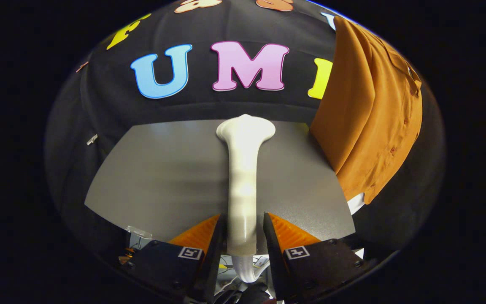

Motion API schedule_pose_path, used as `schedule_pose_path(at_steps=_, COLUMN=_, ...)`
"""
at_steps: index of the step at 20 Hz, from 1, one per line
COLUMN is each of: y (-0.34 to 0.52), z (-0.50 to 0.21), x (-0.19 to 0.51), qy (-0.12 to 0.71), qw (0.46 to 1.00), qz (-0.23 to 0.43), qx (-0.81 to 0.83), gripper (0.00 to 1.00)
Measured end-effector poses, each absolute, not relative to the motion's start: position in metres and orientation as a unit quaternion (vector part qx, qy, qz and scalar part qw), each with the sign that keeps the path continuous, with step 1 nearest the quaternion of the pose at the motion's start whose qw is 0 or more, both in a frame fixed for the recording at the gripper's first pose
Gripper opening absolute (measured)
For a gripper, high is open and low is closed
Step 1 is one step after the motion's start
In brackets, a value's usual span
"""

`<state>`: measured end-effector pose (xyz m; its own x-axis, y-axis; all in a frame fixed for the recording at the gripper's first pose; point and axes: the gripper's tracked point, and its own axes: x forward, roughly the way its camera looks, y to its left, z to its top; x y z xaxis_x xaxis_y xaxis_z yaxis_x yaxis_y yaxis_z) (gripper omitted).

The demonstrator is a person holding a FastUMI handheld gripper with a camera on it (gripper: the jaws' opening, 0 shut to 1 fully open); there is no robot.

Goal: Iron the clothes twice with a garment steamer, once on the left side and once on the right side.

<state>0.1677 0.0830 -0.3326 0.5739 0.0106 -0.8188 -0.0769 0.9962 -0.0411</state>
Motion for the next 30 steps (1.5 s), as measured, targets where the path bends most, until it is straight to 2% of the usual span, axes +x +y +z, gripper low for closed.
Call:
schedule_pose_path(at_steps=2, y=0.087, z=-0.334, x=0.174, qy=0.45, qw=0.893, qz=0.027, qx=-0.019, gripper=0.57)
schedule_pose_path(at_steps=5, y=0.084, z=-0.321, x=0.173, qy=0.408, qw=0.913, qz=0.026, qx=0.004, gripper=0.36)
schedule_pose_path(at_steps=8, y=0.087, z=-0.32, x=0.175, qy=0.389, qw=0.92, qz=0.039, qx=0.017, gripper=0.21)
schedule_pose_path(at_steps=12, y=0.081, z=-0.296, x=0.166, qy=0.353, qw=0.934, qz=0.04, qx=0.032, gripper=0.21)
schedule_pose_path(at_steps=19, y=0.053, z=-0.2, x=0.148, qy=0.238, qw=0.97, qz=0.038, qx=0.028, gripper=0.2)
schedule_pose_path(at_steps=26, y=0.005, z=-0.111, x=0.129, qy=0.129, qw=0.991, qz=0.031, qx=0.02, gripper=0.2)
schedule_pose_path(at_steps=30, y=-0.03, z=-0.083, x=0.121, qy=0.072, qw=0.997, qz=0.018, qx=0.029, gripper=0.2)
